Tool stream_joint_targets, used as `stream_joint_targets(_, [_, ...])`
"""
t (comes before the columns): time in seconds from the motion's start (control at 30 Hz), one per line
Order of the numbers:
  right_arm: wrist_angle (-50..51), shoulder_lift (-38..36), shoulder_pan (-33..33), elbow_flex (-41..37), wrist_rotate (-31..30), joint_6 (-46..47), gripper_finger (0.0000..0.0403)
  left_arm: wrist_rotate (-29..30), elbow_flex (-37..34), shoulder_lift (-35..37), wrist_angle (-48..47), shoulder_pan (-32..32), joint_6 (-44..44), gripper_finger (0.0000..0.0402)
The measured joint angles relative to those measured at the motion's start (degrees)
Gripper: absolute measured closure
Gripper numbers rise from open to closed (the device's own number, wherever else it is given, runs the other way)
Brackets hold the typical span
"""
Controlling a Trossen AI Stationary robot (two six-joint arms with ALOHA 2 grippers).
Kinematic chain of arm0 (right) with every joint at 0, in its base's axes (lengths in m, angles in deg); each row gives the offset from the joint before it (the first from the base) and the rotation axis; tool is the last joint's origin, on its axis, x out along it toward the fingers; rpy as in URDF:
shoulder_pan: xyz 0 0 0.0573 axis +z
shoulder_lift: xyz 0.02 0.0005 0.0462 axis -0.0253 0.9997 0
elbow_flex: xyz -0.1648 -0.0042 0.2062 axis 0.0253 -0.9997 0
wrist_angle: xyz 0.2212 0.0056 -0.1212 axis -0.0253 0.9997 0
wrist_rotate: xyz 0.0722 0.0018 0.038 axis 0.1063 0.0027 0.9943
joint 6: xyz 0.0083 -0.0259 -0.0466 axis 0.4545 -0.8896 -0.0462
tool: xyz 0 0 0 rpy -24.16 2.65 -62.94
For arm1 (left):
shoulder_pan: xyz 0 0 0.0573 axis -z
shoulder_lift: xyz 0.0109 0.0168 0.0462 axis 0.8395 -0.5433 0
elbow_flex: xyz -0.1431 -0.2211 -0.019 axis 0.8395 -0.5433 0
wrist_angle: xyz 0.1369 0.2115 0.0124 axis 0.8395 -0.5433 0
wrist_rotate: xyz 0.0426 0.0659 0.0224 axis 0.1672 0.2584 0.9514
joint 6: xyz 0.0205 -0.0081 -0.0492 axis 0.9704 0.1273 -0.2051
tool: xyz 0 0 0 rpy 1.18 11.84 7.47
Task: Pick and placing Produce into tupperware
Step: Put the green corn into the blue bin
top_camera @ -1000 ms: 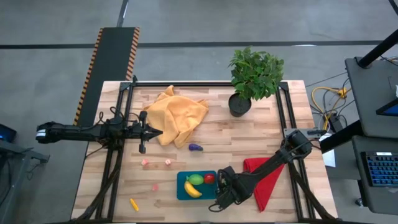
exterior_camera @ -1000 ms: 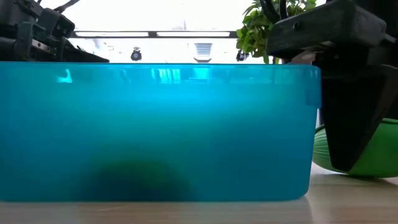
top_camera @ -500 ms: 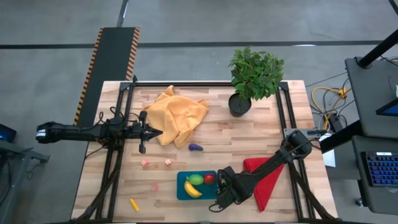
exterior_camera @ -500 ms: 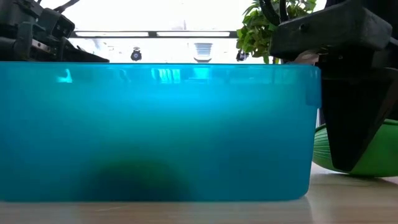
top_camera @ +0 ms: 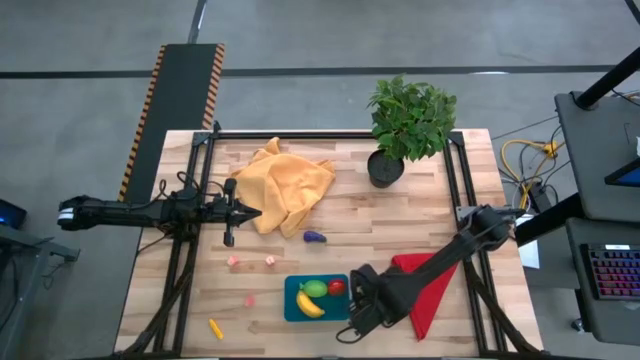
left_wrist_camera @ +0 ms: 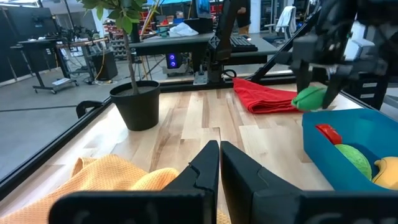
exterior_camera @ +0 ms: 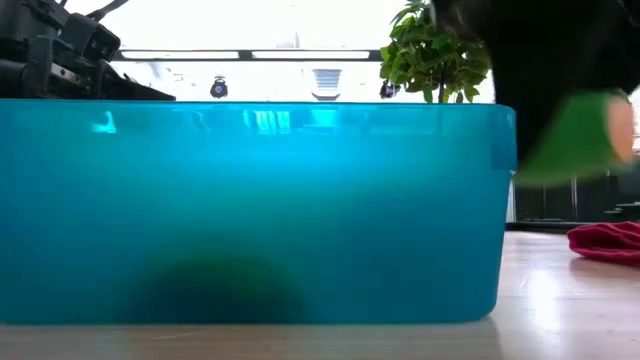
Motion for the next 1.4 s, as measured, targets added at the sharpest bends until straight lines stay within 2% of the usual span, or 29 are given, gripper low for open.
stream_joint_targets(0.23, [-0.17,-0.7,0.2,5.16,-2.64,-12.91,0.0186,-0.02,0.0,0.0,-0.09,-0.01,-0.26,0.0402])
stream_joint_targets(0.4, [-1.63,-0.75,0.2,7.56,-4.37,-18.82,0.0186,-0.03,0.0,0.0,-0.13,0.0,-0.31,0.0402])
stream_joint_targets(0.7, [-13.99,-0.52,0.13,7.28,-8.22,-30.38,0.0186,0.05,0.0,0.02,-0.04,0.0,3.22,0.0402])
stream_joint_targets(0.87, [-13.97,0.81,-0.16,7.19,-9.71,-29.99,0.0186,0.51,0.0,0.04,0.05,0.01,7.08,0.0402])
stream_joint_targets(1.07, [-13.9,4.65,-0.92,7.1,-11.02,-26.36,0.0187,6.31,0.0,0.12,0.49,-0.01,7.54,0.0402])
stream_joint_targets(1.4, [-14.03,5.45,-1.57,7.08,-10.61,-26.54,0.0186,6.32,0.0,0.02,0.48,0.01,7.17,0.0402])
